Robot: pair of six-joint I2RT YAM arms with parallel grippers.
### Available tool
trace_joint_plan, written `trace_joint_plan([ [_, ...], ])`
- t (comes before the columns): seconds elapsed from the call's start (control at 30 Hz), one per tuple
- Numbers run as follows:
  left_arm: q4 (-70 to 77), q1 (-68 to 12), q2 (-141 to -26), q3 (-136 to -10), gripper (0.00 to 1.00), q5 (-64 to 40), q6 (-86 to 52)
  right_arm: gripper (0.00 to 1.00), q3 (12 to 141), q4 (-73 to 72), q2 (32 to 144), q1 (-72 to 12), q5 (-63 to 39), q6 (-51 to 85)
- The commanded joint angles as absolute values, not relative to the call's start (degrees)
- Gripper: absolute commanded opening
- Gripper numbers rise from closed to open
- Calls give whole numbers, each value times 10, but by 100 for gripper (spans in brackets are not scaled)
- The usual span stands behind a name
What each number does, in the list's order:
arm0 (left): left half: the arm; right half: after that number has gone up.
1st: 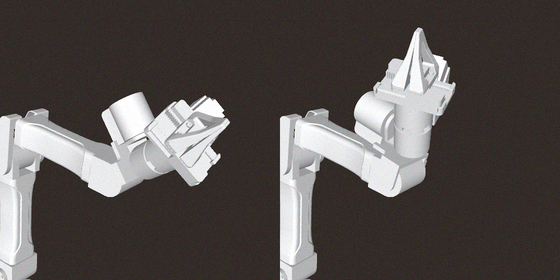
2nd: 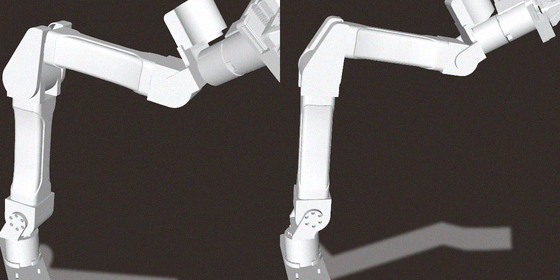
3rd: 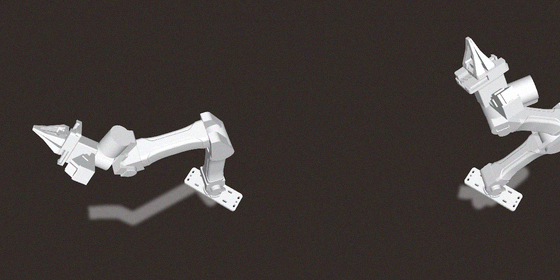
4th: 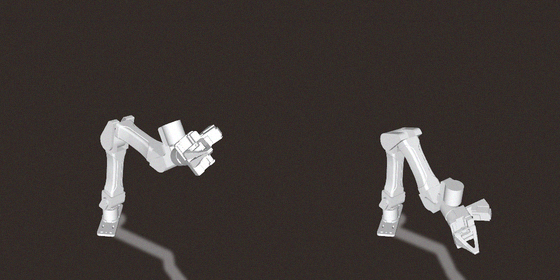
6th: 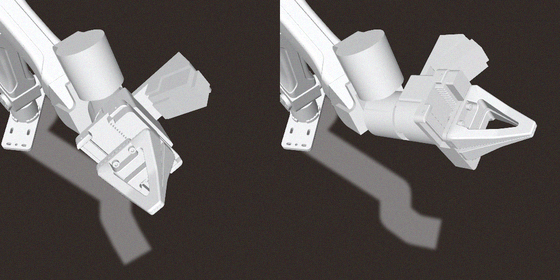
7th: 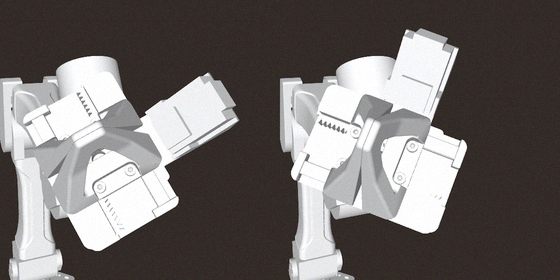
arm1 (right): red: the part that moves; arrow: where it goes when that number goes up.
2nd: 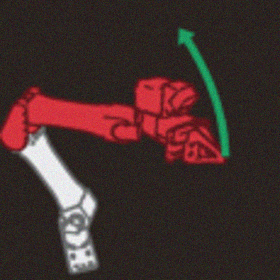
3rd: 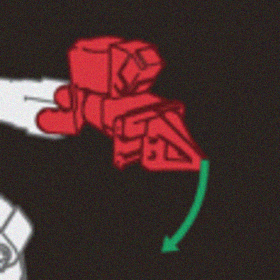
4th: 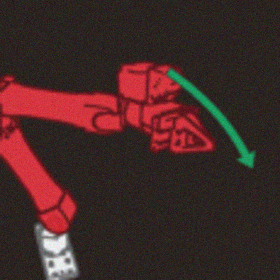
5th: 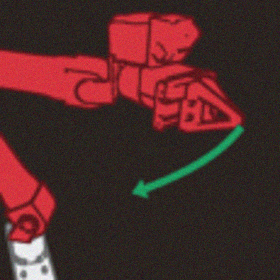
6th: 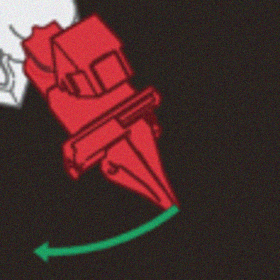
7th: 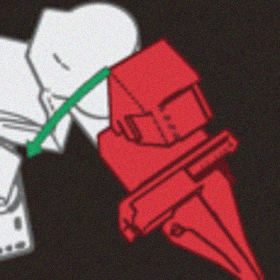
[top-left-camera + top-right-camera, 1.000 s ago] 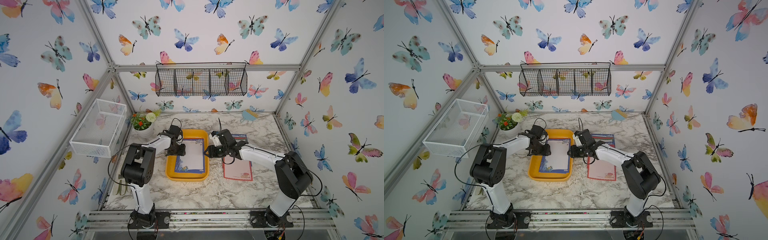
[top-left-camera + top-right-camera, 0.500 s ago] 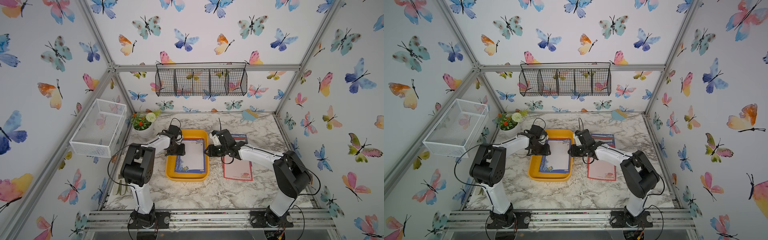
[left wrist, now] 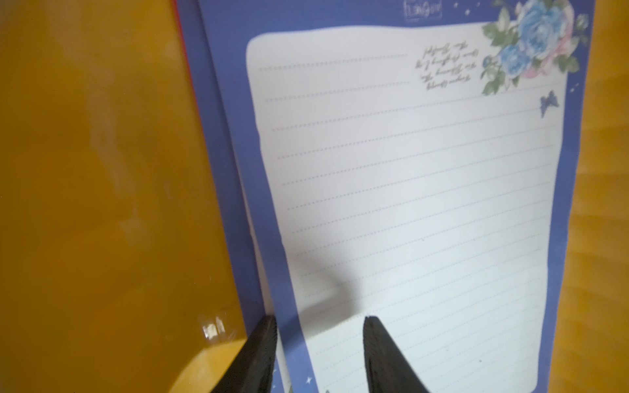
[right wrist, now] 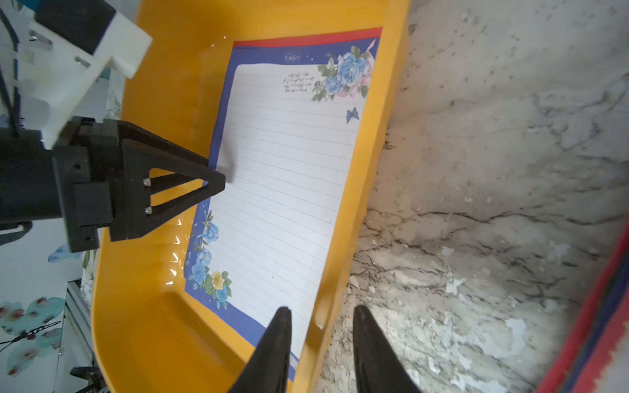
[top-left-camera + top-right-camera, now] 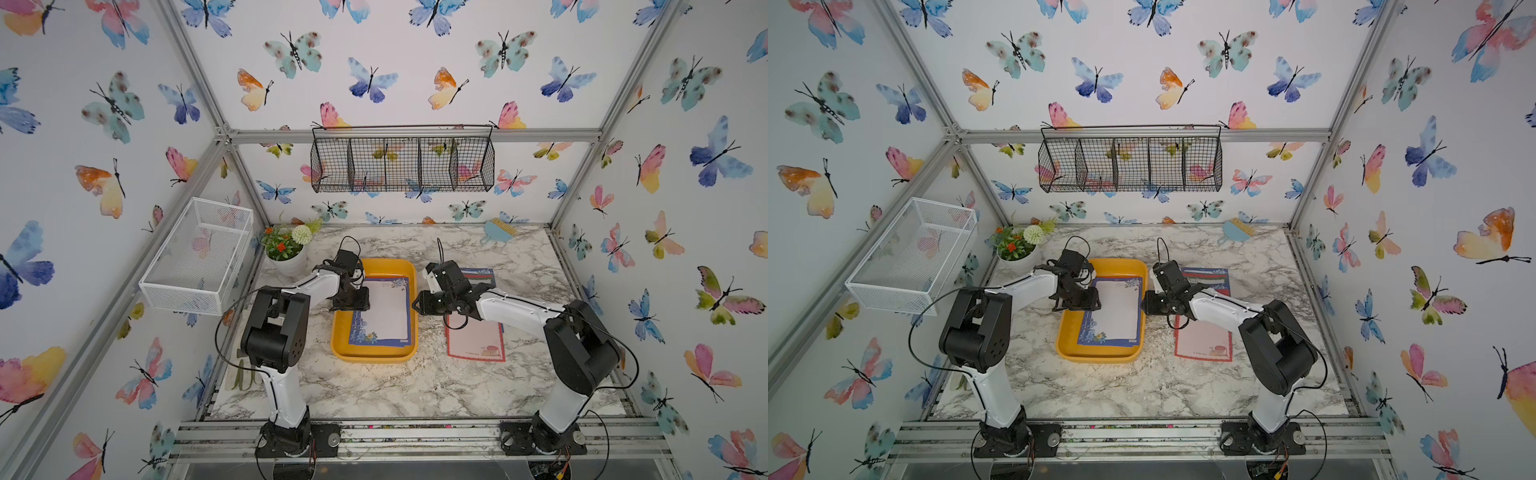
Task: Take out the stationery paper from the storage box
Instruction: Pick up the stationery paper from the storage box.
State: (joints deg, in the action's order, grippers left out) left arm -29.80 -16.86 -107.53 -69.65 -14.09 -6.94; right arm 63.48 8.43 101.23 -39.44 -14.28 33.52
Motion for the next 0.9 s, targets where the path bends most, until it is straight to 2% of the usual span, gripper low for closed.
trace_joint_plan([
  [0.0, -297, -165, -1084, -707, 42, -167, -71, 32, 635, 84, 1029, -397, -156, 339],
  [0.6, -246, -158, -1043, -681, 30, -285, -95, 19, 630, 58, 1044, -397, -184, 353],
  [0.87, -223, -143, -1027, -664, 29, -355, -113, 12, 626, 49, 1048, -396, -193, 358],
])
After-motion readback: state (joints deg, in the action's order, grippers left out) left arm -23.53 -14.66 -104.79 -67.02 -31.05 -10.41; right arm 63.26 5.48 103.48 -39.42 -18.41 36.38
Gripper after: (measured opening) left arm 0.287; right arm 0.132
